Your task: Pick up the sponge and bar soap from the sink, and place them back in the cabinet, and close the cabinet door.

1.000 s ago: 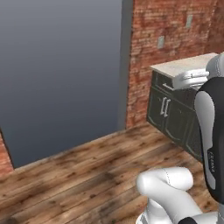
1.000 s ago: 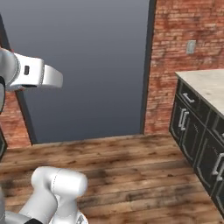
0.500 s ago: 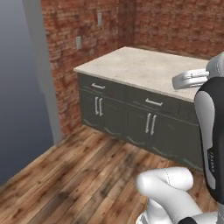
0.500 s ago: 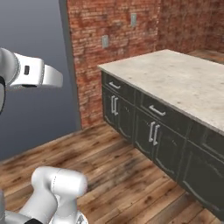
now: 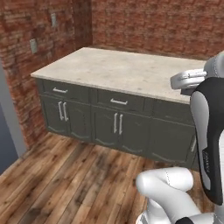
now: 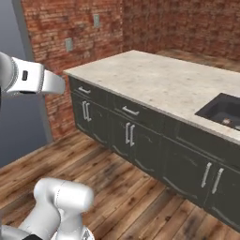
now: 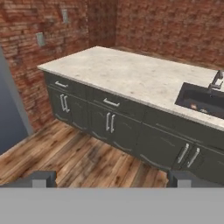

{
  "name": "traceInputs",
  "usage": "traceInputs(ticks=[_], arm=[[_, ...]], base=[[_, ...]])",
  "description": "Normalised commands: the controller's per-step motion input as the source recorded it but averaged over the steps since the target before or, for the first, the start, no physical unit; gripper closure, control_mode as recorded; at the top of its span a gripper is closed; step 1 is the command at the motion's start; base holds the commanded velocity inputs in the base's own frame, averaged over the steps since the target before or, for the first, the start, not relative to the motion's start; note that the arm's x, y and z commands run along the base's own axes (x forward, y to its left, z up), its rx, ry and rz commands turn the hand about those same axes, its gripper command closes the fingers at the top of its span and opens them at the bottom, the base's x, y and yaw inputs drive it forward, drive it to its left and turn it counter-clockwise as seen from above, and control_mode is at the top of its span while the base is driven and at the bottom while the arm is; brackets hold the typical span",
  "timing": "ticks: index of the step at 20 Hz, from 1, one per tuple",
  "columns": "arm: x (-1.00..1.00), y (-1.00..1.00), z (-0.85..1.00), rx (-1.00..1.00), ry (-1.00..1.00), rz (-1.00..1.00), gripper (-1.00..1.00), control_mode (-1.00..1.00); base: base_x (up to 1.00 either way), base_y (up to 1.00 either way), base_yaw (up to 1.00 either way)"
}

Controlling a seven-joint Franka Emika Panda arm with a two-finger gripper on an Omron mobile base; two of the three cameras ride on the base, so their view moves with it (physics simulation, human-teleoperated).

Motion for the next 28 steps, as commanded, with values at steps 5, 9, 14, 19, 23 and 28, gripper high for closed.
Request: traceInputs(ticks=[5, 9, 14, 19, 23, 28], arm=[[0.00, 0.00, 0.00, 0.00, 0.00, 0.00, -1.00, 1.00], [0.00, 0.00, 0.00, 0.00, 0.00, 0.00, -1.00, 1.00], [0.00, 0.00, 0.00, 0.00, 0.00, 0.00, -1.00, 1.00], [0.00, 0.00, 0.00, 0.00, 0.00, 0.00, -1.00, 1.00], [0.00, 0.00, 0.00, 0.00, 0.00, 0.00, -1.00, 1.00], [0.00, 0.00, 0.00, 0.00, 0.00, 0.00, -1.00, 1.00]], base=[[0.00, -0.58, -0.30], [0.00, -0.42, -0.41], [0.01, -0.11, -0.47], [0.28, -0.02, -0.45], [0.39, -0.20, -0.29], [0.42, -0.11, -0.25]])
